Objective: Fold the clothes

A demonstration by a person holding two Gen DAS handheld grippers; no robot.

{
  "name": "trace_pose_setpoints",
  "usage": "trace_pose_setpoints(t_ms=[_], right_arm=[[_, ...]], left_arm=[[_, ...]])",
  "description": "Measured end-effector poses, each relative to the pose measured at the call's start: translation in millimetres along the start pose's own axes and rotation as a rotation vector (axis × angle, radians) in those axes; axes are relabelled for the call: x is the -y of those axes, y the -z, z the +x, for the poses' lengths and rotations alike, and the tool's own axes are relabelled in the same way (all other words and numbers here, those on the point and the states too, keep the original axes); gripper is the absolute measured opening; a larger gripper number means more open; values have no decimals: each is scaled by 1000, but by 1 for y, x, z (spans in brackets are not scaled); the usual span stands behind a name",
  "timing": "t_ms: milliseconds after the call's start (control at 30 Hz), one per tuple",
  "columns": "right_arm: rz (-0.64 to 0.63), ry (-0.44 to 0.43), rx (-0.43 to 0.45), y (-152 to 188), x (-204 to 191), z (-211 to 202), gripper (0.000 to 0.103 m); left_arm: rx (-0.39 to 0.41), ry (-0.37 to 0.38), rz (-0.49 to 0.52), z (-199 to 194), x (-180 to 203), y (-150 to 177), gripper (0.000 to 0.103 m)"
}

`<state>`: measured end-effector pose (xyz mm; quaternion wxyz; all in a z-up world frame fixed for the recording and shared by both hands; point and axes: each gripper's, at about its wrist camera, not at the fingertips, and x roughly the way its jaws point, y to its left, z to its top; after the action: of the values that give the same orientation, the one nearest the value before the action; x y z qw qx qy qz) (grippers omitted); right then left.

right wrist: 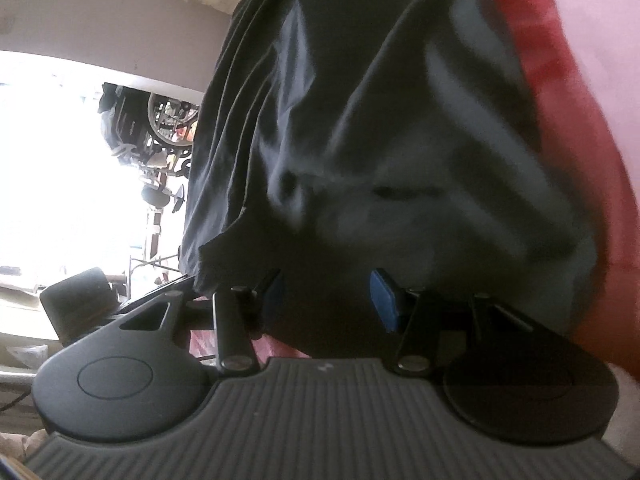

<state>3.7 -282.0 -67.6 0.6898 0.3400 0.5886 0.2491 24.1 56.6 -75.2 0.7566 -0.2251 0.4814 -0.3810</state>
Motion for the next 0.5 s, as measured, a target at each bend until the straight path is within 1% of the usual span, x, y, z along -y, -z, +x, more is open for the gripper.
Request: trace_pose_setpoints(t_ms=[100, 133, 167, 233, 300, 367, 500], right_arm=[[1, -8, 8, 0, 4, -5, 48], [1, -9, 13, 0, 4, -7, 48], [2, -10, 19, 0, 4, -9, 48], [1, -11, 30, 1, 5, -13, 48], [-5, -13, 37, 2, 4, -16, 48], [-15, 0, 46, 1, 3, -20, 48], [-58, 53, 54, -1, -1, -29, 48]], left_arm=[[-38, -49, -49, 7, -5, -3, 41], [-51, -67, -71, 10, -7, -4, 32], [-63, -83, -86, 12, -9, -5, 19], [-89, -119, -103, 16, -10, -6, 7], [-127, -143, -130, 18, -11, -5, 4], [-162, -152, -155, 16, -12, -3, 3], [-187, -154, -219, 4, -18, -1, 3]])
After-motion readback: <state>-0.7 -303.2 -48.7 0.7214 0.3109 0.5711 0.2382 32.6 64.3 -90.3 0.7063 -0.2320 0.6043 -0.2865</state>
